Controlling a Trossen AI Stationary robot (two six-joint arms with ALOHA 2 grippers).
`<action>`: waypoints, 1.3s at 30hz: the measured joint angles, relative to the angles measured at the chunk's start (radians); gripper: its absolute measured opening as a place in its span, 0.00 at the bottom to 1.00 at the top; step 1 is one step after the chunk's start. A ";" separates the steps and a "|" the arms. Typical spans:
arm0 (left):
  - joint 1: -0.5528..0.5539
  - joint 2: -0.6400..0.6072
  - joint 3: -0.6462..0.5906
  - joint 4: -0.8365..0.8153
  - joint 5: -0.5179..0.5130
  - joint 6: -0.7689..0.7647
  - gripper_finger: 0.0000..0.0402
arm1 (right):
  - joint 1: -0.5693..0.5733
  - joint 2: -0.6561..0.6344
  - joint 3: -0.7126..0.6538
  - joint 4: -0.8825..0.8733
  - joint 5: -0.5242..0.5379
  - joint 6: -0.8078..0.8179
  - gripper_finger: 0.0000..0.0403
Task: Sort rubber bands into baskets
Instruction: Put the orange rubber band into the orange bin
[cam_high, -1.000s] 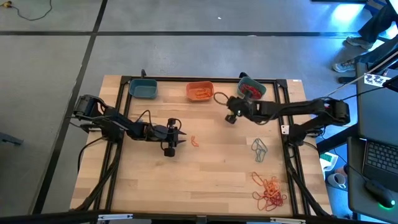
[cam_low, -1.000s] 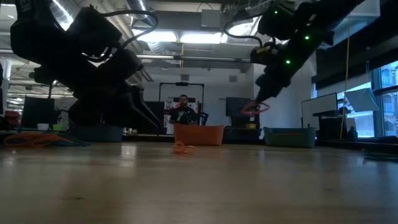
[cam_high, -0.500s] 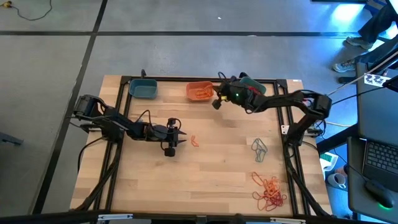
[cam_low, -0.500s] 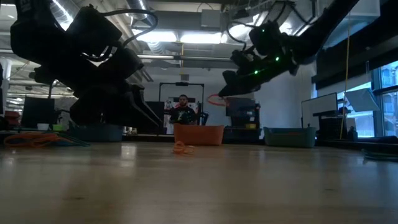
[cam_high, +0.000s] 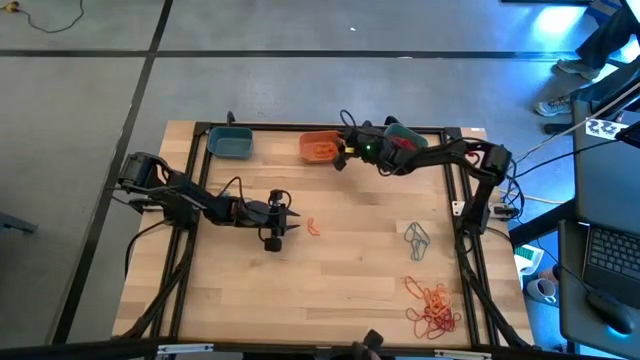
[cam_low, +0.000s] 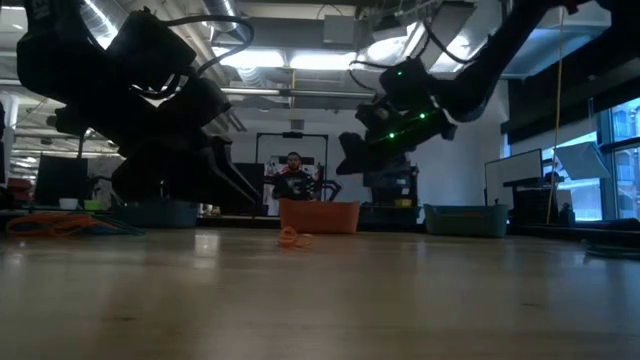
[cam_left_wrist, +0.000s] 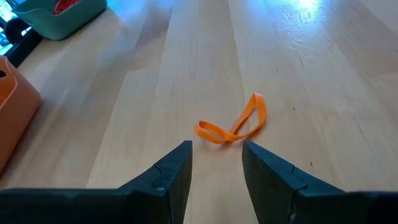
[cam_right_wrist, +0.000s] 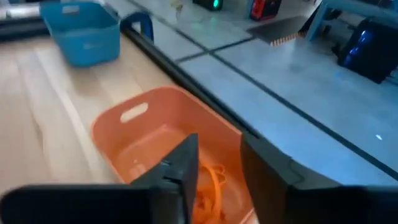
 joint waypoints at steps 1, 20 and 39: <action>0.000 0.000 0.000 -0.002 0.000 0.000 0.35 | 0.000 -0.003 0.011 -0.042 0.000 -0.014 0.34; 0.000 0.000 0.000 0.001 0.000 -0.004 0.35 | 0.409 -0.004 0.000 -0.280 -0.276 0.015 0.45; 0.000 0.000 0.000 0.001 0.000 0.010 0.35 | 0.498 0.210 0.026 -0.105 -0.185 0.008 0.29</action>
